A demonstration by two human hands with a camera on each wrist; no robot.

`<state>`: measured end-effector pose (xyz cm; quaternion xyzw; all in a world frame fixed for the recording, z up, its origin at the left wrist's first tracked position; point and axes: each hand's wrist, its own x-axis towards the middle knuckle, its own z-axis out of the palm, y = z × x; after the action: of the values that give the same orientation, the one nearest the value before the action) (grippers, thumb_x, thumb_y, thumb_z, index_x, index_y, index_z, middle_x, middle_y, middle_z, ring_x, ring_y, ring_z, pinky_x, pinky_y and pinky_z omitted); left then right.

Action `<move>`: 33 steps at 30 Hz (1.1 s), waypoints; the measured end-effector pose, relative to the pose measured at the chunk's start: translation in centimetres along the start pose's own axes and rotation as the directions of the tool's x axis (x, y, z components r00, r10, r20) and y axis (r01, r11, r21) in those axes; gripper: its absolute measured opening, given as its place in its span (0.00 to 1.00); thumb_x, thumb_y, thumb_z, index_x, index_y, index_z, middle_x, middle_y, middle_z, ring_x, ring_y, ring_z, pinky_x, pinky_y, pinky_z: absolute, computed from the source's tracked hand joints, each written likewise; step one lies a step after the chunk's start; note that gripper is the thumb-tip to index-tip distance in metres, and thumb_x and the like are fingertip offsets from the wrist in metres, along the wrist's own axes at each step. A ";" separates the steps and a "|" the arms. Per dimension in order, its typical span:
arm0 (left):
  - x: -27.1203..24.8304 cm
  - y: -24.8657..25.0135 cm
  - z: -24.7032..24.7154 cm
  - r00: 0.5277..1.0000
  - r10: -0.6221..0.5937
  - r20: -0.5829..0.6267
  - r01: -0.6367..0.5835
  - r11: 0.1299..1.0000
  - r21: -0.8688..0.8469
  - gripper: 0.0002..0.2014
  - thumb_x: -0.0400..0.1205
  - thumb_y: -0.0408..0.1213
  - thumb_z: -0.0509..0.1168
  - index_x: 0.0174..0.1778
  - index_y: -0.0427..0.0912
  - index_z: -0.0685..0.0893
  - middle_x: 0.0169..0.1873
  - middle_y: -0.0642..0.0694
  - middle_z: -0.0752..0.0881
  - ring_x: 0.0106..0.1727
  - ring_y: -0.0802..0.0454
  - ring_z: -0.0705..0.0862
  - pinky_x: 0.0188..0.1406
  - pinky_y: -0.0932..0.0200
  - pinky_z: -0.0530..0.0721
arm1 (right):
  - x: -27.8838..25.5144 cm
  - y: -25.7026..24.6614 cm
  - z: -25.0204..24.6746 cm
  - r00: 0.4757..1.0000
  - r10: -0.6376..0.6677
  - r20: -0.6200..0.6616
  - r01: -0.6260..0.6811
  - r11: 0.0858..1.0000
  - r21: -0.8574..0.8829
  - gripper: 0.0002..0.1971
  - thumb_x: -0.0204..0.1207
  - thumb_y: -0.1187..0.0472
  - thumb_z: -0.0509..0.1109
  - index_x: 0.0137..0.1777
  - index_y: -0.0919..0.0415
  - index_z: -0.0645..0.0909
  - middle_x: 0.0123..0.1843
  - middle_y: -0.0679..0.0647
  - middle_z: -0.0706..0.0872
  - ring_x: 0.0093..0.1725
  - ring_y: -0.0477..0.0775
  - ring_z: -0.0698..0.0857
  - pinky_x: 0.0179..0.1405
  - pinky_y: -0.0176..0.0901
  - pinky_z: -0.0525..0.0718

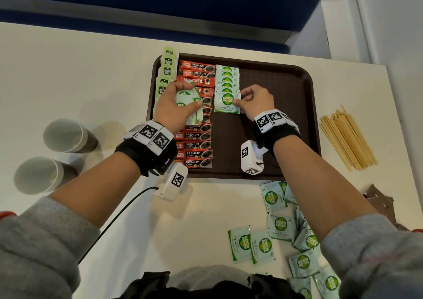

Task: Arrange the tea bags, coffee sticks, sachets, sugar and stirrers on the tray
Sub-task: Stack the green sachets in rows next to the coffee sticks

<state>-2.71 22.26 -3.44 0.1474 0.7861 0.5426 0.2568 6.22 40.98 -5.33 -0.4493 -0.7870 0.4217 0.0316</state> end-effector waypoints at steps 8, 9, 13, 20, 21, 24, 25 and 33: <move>0.1 -0.2 0.0 1.000 0.013 -0.011 -0.012 1.000 0.026 0.17 0.75 0.36 0.74 0.55 0.50 0.77 0.59 0.55 0.80 0.67 0.52 0.79 0.71 0.49 0.76 | -0.1 0.1 0.1 1.000 -0.009 -0.004 0.009 1.000 -0.006 0.12 0.69 0.59 0.79 0.47 0.57 0.79 0.40 0.55 0.87 0.43 0.55 0.89 0.50 0.53 0.88; 0.0 -0.1 0.1 1.000 0.014 -0.014 -0.014 0.999 0.031 0.17 0.75 0.36 0.74 0.56 0.49 0.76 0.59 0.55 0.80 0.67 0.52 0.79 0.71 0.50 0.76 | -0.1 0.1 0.1 1.000 -0.007 -0.002 0.007 1.000 -0.003 0.13 0.68 0.59 0.79 0.47 0.57 0.79 0.40 0.55 0.87 0.43 0.55 0.89 0.50 0.53 0.88; 0.0 0.0 0.1 1.000 0.013 -0.011 -0.012 0.999 0.031 0.17 0.75 0.36 0.74 0.56 0.50 0.76 0.59 0.55 0.80 0.66 0.52 0.79 0.71 0.46 0.76 | -0.1 0.1 0.1 1.000 0.008 0.001 -0.008 1.000 0.011 0.13 0.68 0.60 0.80 0.48 0.57 0.79 0.38 0.53 0.86 0.44 0.54 0.89 0.50 0.53 0.88; 0.0 -0.1 0.0 1.000 -0.002 -0.004 0.002 1.000 0.026 0.17 0.75 0.38 0.74 0.55 0.52 0.76 0.59 0.54 0.81 0.65 0.51 0.81 0.68 0.44 0.78 | 0.0 0.2 0.2 1.000 0.001 -0.012 -0.001 1.000 -0.008 0.13 0.68 0.58 0.79 0.47 0.56 0.79 0.38 0.53 0.86 0.43 0.54 0.89 0.51 0.52 0.88; 0.0 -0.1 0.0 1.000 -0.003 -0.007 0.003 0.999 0.035 0.17 0.75 0.38 0.74 0.55 0.52 0.76 0.59 0.55 0.81 0.66 0.51 0.80 0.69 0.45 0.77 | 0.0 0.2 0.2 1.000 -0.001 -0.012 0.001 1.000 -0.007 0.13 0.68 0.58 0.79 0.47 0.57 0.79 0.38 0.52 0.86 0.43 0.54 0.89 0.51 0.52 0.88; -0.1 0.0 0.0 1.000 0.004 -0.002 -0.004 1.000 0.025 0.17 0.75 0.37 0.74 0.55 0.51 0.76 0.59 0.54 0.81 0.65 0.50 0.81 0.69 0.44 0.78 | -0.1 0.2 0.1 1.000 -0.005 -0.010 0.005 1.000 -0.011 0.13 0.69 0.58 0.79 0.48 0.57 0.79 0.38 0.52 0.86 0.43 0.54 0.89 0.50 0.51 0.88; -0.1 0.1 0.1 1.000 0.005 -0.001 -0.005 1.000 0.024 0.17 0.75 0.37 0.74 0.55 0.51 0.76 0.59 0.54 0.81 0.65 0.50 0.81 0.68 0.44 0.78 | -0.1 0.2 0.1 1.000 -0.004 -0.014 0.004 1.000 -0.012 0.13 0.69 0.58 0.79 0.48 0.57 0.79 0.37 0.51 0.86 0.43 0.54 0.89 0.50 0.50 0.88; -0.4 0.1 0.2 0.996 0.031 0.088 -0.029 0.999 -0.023 0.22 0.76 0.33 0.73 0.61 0.54 0.73 0.61 0.51 0.80 0.63 0.49 0.82 0.65 0.44 0.81 | -0.6 -0.8 -0.3 0.995 -0.066 -0.073 0.068 0.997 0.021 0.14 0.71 0.53 0.77 0.51 0.57 0.80 0.42 0.53 0.87 0.43 0.52 0.89 0.48 0.46 0.88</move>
<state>-2.28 22.29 -3.32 0.1802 0.7658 0.5478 0.2847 6.16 40.52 -4.35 -0.4371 -0.7951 0.4129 0.0793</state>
